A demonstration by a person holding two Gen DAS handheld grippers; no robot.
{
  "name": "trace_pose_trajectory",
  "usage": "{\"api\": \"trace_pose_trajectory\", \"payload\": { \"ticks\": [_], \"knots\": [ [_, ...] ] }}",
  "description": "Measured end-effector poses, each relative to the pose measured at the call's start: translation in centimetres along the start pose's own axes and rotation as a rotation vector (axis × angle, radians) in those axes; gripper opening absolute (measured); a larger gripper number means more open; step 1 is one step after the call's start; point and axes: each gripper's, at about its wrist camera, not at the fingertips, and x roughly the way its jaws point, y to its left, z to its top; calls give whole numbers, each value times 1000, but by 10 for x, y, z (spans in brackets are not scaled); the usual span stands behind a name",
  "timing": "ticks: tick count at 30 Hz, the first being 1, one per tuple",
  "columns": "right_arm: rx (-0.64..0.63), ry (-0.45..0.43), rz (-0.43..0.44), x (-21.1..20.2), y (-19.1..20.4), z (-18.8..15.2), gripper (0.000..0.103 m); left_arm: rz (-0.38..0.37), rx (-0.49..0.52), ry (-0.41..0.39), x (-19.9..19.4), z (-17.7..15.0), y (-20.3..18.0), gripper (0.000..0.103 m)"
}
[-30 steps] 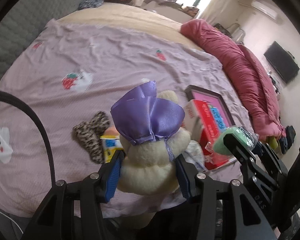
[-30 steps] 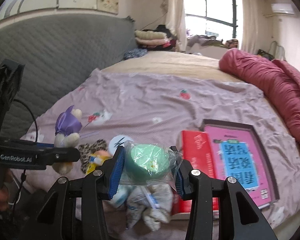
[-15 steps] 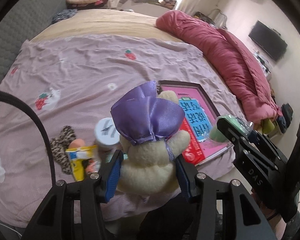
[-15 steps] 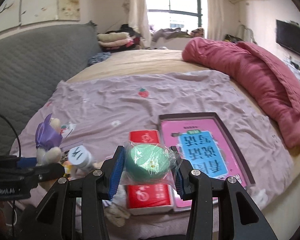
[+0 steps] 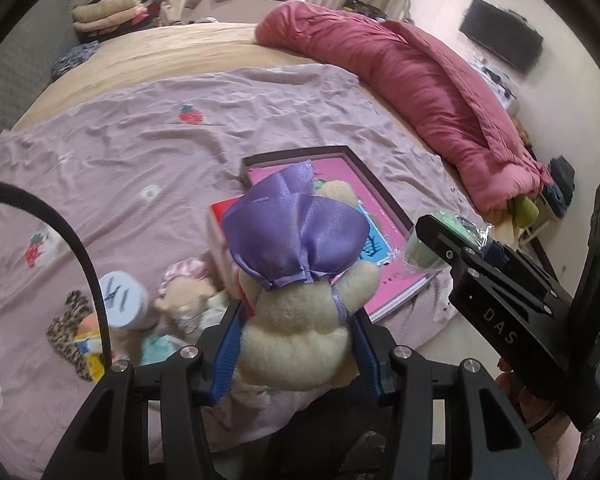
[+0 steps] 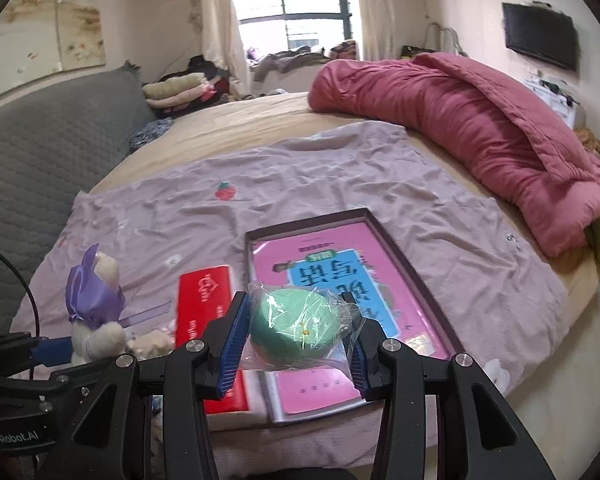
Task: Organize soft objects
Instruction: 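Carry the plush bunny with the left tool while the right tool carries the green soap toward the pink tray, then lower the green soap onto the tray and open the right tool while the left tool releases the bunny there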
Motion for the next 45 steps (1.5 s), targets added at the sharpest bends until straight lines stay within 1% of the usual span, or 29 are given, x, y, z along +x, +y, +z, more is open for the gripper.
{"api": "trace_pose_trajectory", "payload": {
  "ticks": [10, 14, 16, 20, 25, 31, 35, 38, 42, 45],
  "knots": [
    [65, 4, -36, 5, -45, 1, 45, -4, 72, 43, 33, 18, -42, 51],
    [99, 2, -21, 9, -66, 4, 46, 2, 95, 71, 50, 22, -55, 51],
    [107, 0, -35, 10, -75, 5, 46, -4, 99, 99, 62, 23, -61, 51],
    [117, 5, -31, 15, -88, 5, 46, -7, 118, 147, 84, 25, -75, 51],
    [91, 40, -25, 29, -96, 2, 46, 17, 169, 191, 115, 27, -93, 51],
    [75, 82, -46, 44, -105, -4, 46, 65, 192, 245, 152, 30, -97, 51],
    [70, 103, -45, 55, -109, -10, 46, 73, 206, 280, 168, 26, -100, 51],
    [55, 121, -49, 65, -109, -14, 46, 94, 233, 287, 175, 22, -104, 51],
    [72, 169, -53, 84, -113, -21, 46, 90, 241, 307, 183, 18, -107, 51],
    [55, 201, -64, 97, -114, -25, 46, 90, 246, 310, 185, 17, -108, 51]
  ]
}}
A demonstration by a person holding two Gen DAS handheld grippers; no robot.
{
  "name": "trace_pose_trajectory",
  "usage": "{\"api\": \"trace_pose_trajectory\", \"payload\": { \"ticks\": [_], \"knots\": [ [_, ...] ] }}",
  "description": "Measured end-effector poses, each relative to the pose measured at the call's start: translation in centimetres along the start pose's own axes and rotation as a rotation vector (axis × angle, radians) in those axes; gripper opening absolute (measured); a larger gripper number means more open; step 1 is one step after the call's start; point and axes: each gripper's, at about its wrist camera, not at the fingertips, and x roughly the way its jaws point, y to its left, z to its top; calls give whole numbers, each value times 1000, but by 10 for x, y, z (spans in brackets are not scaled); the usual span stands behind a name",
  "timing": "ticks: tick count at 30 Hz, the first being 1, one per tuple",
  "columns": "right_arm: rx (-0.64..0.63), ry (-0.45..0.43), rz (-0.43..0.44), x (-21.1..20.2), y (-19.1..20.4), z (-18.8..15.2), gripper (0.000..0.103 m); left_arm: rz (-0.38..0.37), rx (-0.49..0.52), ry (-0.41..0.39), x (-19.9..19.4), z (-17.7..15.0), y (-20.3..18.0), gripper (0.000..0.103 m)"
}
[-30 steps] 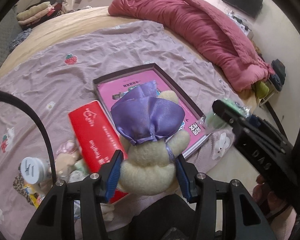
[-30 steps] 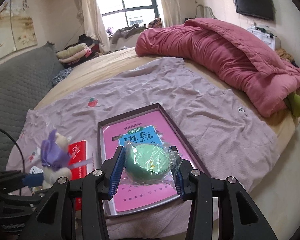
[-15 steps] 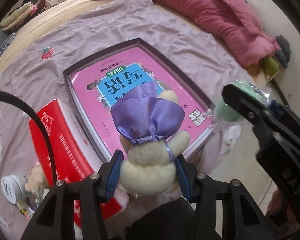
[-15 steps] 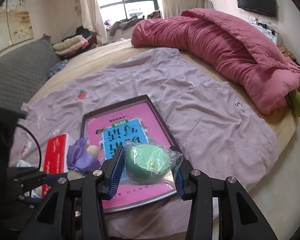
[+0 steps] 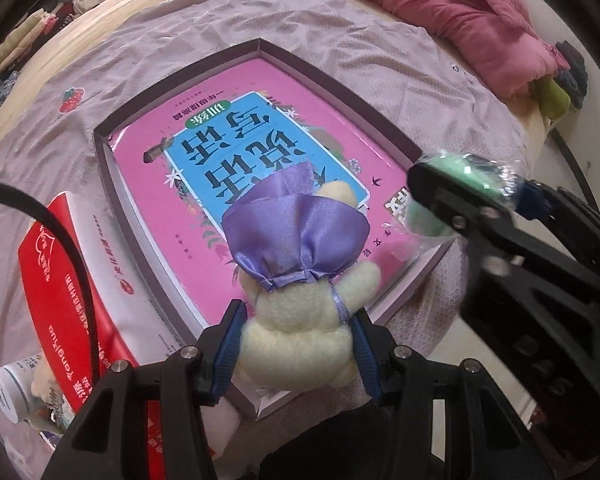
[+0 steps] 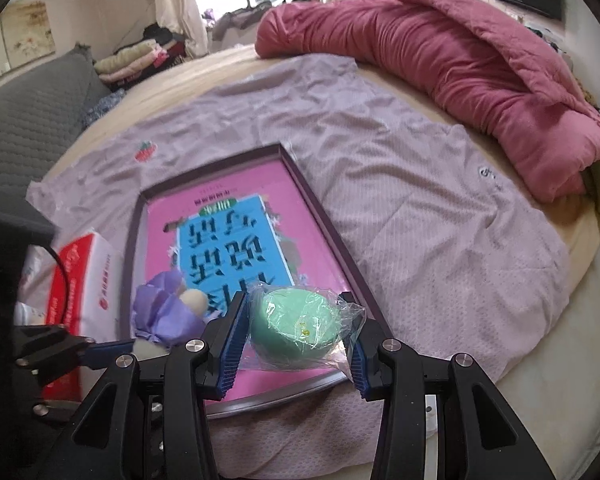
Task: Organize soft objects
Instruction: 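Lower the green soap onto the tray and open the right tool while the left tool releases the bunny there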
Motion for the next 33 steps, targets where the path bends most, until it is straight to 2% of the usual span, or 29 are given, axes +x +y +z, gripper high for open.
{"api": "trace_pose_trajectory", "payload": {
  "ticks": [16, 23, 28, 33],
  "knots": [
    [1, 108, -5, 43, -4, -3, 47, 12, 2, 18, 11, 0, 2, 51],
    [15, 96, 7, 43, -4, -5, 49, 32, 15, 23, 15, 1, -1, 52],
    [22, 62, 3, 33, -8, -3, 58, 43, 29, 32, 19, 3, -3, 52],
    [62, 29, -12, 15, -21, -1, 60, 53, 35, 41, 23, 4, -4, 52]
  ]
}}
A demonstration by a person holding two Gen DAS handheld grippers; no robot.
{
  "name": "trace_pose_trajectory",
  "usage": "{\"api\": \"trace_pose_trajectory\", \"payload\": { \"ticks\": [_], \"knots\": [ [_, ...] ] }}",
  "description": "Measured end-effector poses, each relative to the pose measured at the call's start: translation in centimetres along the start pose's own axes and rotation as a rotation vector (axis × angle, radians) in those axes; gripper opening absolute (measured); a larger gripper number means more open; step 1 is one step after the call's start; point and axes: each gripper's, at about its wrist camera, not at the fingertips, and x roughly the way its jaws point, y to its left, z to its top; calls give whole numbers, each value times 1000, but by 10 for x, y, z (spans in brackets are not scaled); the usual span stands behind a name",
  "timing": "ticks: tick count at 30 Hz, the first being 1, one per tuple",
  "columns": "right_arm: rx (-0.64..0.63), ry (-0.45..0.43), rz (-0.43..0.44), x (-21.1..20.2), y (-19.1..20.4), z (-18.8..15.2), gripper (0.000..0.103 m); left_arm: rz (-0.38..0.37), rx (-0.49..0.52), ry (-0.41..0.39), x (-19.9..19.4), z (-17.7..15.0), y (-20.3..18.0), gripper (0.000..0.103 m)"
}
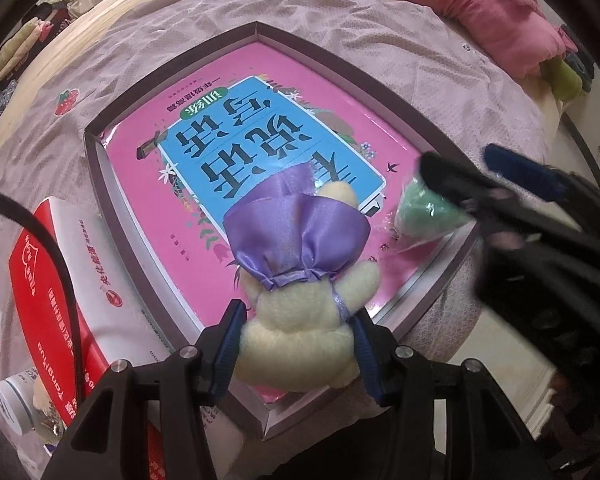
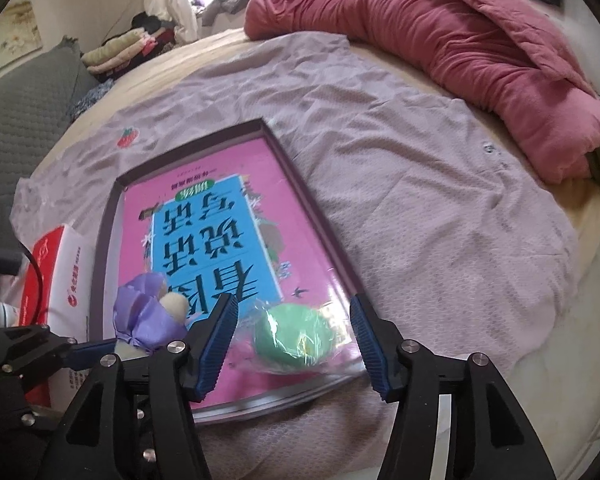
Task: Organize soft objects
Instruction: 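Lower the green soap onto the tray and open the right tool while the left tool releases the bunny there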
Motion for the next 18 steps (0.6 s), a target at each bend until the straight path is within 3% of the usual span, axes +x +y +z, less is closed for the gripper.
{"api": "trace_pose_trajectory", "payload": {
  "ticks": [3, 6, 12, 18],
  "knots": [
    [43, -38, 4, -17, -13, -1, 62, 3, 10, 12, 4, 2, 0, 53],
    [93, -62, 19, -32, -28, -2, 70, 13, 27, 23, 9, 4, -1, 53],
    [67, -76, -31, -43, -34, 0, 70, -21, 18, 44, 11, 7, -1, 55],
    [76, -88, -20, -51, -31, 0, 70, -48, 4, 30, 0, 7, 6, 56]
  ]
}}
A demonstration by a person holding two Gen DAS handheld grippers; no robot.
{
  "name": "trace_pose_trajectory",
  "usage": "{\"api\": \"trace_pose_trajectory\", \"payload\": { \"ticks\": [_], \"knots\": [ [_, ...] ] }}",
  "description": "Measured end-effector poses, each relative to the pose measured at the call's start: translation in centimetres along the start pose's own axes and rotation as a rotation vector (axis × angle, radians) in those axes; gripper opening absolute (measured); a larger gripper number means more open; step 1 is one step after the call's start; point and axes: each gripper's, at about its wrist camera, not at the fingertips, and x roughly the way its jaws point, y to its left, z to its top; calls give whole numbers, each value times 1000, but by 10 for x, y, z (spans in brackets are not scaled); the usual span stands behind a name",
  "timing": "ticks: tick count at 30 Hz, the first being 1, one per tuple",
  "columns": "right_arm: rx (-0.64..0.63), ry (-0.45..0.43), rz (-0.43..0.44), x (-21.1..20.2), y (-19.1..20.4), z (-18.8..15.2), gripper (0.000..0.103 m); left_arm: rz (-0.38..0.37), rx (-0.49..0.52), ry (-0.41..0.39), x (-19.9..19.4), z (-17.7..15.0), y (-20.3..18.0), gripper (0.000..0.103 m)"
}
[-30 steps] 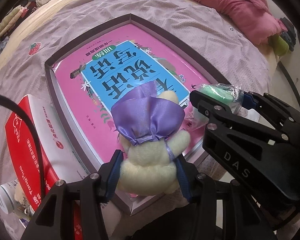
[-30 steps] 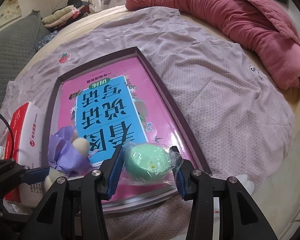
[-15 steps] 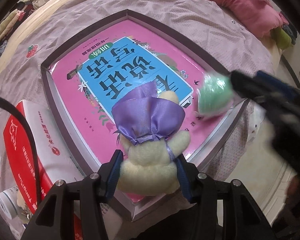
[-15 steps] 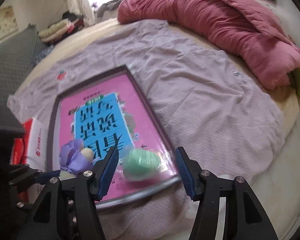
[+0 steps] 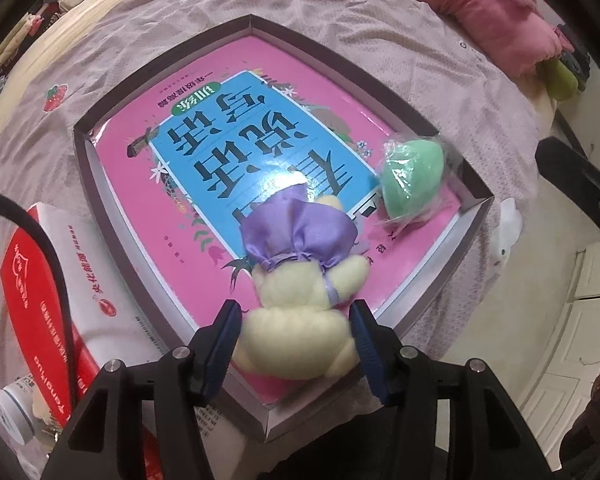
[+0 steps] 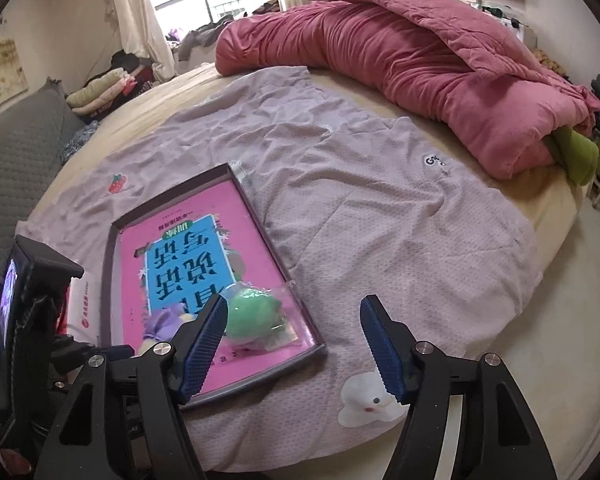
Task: Organize soft objects
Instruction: 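Lower the green soap onto the tray and open the right tool while the left tool releases the bunny there, then withdraw both open tools from the tray back toward the item pile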
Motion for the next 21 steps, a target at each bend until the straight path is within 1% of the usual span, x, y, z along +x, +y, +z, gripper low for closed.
{"api": "trace_pose_trajectory", "payload": {
  "ticks": [4, 7, 11, 16, 21],
  "knots": [
    [-21, -11, 2, -6, 9, 3, 70, -3, -32, -16, -11, -2, 10, 63],
    [-31, -26, 12, -12, 16, 4, 72, -24, -67, -29, -20, -8, 19, 63],
    [-54, -44, 3, -19, 27, 6, 73, -37, -95, -54, -32, -13, 26, 63],
    [-78, -58, 7, -28, 38, 5, 73, -57, -115, -133, -62, -24, 33, 64],
    [-84, -71, 9, -36, 48, 6, 73, -57, -131, -208, -92, -31, 39, 65]
  ]
}}
